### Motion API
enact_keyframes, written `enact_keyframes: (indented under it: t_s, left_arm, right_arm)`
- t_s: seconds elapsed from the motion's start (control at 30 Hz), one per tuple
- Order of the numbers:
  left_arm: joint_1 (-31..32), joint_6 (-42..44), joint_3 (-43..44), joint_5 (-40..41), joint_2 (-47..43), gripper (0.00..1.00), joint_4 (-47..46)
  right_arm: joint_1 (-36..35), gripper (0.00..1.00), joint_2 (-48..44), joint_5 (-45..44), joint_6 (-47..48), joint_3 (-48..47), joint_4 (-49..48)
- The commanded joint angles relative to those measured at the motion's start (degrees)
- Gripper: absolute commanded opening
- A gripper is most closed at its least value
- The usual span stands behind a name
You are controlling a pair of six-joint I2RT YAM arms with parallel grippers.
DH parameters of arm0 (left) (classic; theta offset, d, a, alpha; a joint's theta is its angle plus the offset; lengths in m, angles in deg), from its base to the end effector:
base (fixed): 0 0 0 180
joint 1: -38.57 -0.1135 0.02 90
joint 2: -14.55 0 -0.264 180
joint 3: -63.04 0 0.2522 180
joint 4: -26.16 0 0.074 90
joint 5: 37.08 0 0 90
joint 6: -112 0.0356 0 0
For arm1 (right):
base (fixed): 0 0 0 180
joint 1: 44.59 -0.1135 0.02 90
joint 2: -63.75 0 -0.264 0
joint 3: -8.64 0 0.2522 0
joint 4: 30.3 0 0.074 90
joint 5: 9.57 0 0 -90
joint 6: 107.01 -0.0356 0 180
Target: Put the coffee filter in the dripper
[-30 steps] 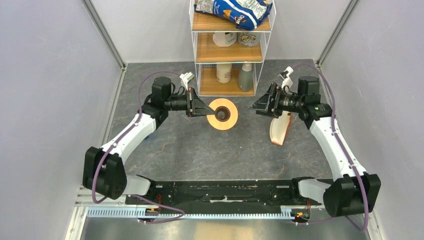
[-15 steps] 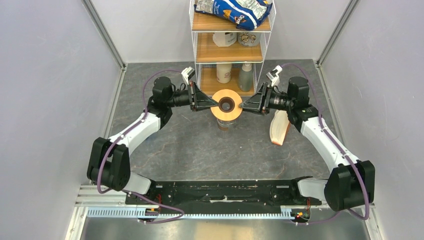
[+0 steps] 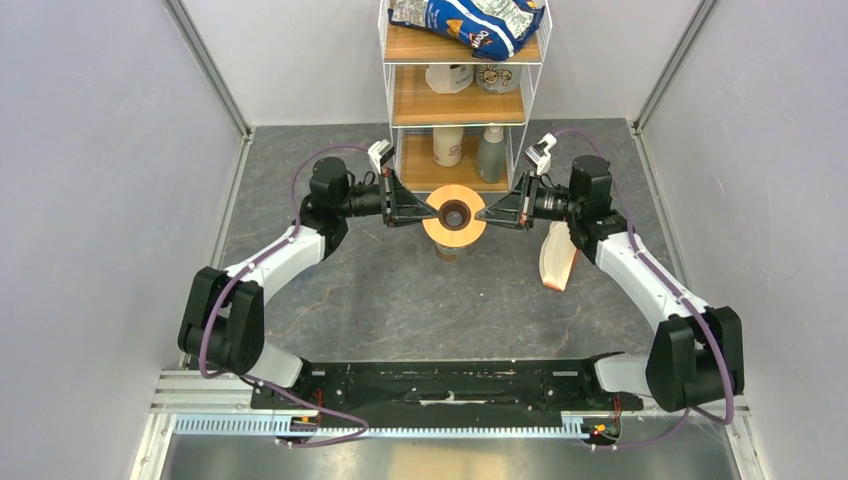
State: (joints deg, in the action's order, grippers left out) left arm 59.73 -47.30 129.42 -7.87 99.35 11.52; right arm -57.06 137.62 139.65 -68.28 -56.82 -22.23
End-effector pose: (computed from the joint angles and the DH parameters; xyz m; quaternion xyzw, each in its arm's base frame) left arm 0.2933 -0.1468 0.2907 0.0589 0.7160 -0.6786 0.1529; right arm 0.2713 0.0913 0.3041 -0.0475 0.7552 0.6109 0.2329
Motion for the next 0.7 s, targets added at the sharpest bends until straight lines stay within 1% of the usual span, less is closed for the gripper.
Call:
enact_keyframes:
  t_s: [0.0, 0.07, 0.2, 0.4, 0.57, 0.67]
  left_arm:
    - [0.31, 1.24, 0.05, -0.2, 0.44, 0.14, 2.03]
    - [0.14, 2.6, -0.23, -0.4, 0.43, 0.23, 3.94]
    - [-0.63, 5.02, -0.98, 0.0, 0.55, 0.3, 7.05]
    - [-1.29, 6.83, -1.28, -0.2, 0.81, 0.37, 9.02]
    - [-1.79, 7.32, -2.06, -0.29, 0.61, 0.41, 9.08]
    - [-1.92, 7.42, -2.43, -0.62, 0.76, 0.41, 9.26]
  right_arm:
    - [-0.55, 0.02, 2.83, 2.02, 1.88, -0.34, -5.1]
    - [-0.53, 0.0, 4.24, 2.48, 2.41, -0.64, -5.28]
    - [-0.48, 0.0, 6.82, 3.23, 2.44, -0.49, -6.54]
    - [0.0, 0.0, 9.51, 4.64, 0.79, -0.68, -9.92]
    - [1.04, 0.0, 10.54, 5.8, -0.66, -0.68, -11.29]
    - [1.45, 0.0, 10.77, 6.29, -1.1, -0.76, -11.91]
